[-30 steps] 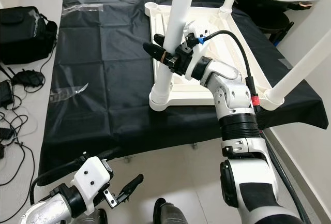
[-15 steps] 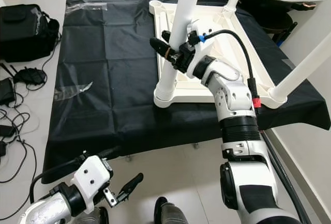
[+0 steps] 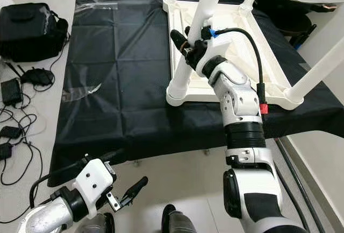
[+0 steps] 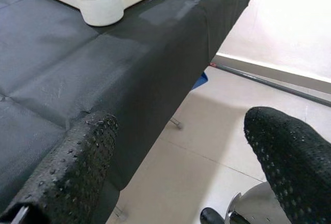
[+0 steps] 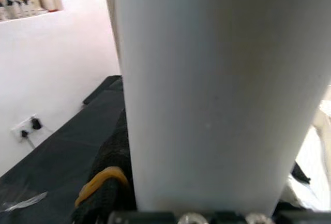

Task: Building children table

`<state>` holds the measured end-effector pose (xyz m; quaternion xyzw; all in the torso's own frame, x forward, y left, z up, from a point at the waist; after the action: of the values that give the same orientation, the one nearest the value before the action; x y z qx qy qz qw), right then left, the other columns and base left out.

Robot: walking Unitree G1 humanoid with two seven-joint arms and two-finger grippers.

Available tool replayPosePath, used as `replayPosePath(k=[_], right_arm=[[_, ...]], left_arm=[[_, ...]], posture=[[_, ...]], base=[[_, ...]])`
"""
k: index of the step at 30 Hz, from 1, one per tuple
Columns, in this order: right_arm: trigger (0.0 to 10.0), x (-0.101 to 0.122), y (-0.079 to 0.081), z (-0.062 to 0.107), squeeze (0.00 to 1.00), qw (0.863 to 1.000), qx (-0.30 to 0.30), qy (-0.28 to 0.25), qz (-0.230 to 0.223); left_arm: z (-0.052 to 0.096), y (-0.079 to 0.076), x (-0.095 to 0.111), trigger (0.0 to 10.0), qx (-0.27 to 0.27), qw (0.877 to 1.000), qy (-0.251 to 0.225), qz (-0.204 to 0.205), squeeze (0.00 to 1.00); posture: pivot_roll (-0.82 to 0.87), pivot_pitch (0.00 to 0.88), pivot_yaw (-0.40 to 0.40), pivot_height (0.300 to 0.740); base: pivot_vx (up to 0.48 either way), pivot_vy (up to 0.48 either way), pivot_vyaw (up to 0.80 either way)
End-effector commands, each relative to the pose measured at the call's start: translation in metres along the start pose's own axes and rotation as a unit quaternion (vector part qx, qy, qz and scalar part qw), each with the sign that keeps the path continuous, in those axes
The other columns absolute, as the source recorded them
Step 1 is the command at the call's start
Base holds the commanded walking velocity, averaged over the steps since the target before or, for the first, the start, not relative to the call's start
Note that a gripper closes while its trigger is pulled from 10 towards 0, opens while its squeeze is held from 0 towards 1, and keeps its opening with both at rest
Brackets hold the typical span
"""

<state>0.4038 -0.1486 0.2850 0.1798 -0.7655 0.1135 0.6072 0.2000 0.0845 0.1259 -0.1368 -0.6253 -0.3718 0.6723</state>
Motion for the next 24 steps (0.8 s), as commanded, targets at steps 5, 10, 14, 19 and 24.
replayPosePath(k=[5, 10, 14, 19, 24], right_arm=[[0.0, -0.033, -0.019, 0.012, 0.00, 0.992, -0.109, 0.056, 0.037], [0.0, -0.035, -0.019, 0.014, 0.00, 0.985, -0.160, 0.055, 0.032], [0.0, -0.036, -0.015, 0.015, 0.00, 0.978, -0.194, 0.055, 0.051], [0.0, -0.040, -0.016, 0.017, 0.00, 0.965, -0.251, 0.063, 0.046], [3.9, -0.041, -0.024, 0.019, 0.00, 0.949, -0.306, 0.063, 0.024]], left_arm=[[0.001, 0.003, -0.006, 10.0, -0.002, 1.000, 0.012, -0.001, 0.00], [0.001, 0.004, -0.006, 10.0, -0.001, 1.000, 0.012, -0.004, 0.00], [0.001, 0.005, -0.006, 10.0, 0.000, 1.000, 0.012, -0.004, 0.00], [0.001, 0.005, -0.006, 10.0, 0.000, 1.000, 0.011, -0.005, 0.00], [0.001, 0.005, -0.006, 10.0, 0.000, 1.000, 0.011, -0.004, 0.00]], posture=[[0.15, 0.251, -0.095, 0.740], [0.15, 0.252, -0.096, 0.740], [0.14, 0.255, -0.094, 0.740], [0.14, 0.256, -0.094, 0.740], [0.14, 0.255, -0.096, 0.740]], base=[[0.000, 0.000, 0.00], [0.000, 0.000, 0.00], [0.000, 0.000, 0.00], [0.000, 0.000, 0.00], [0.000, 0.000, 0.00]])
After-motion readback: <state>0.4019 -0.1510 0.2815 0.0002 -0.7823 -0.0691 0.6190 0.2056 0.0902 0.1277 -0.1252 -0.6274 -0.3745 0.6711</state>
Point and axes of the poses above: a point about 5 cm out from each wrist's last joint towards the gripper, its own z axis pointing back from the gripper into the wrist, its own x axis along the axis of the wrist's last joint, y = z × x, the point moved 3 cm from there along -z, pointing out of the wrist towards the gripper, and after that the axes turned 3 degrees about -z, right-handed, at the moved point
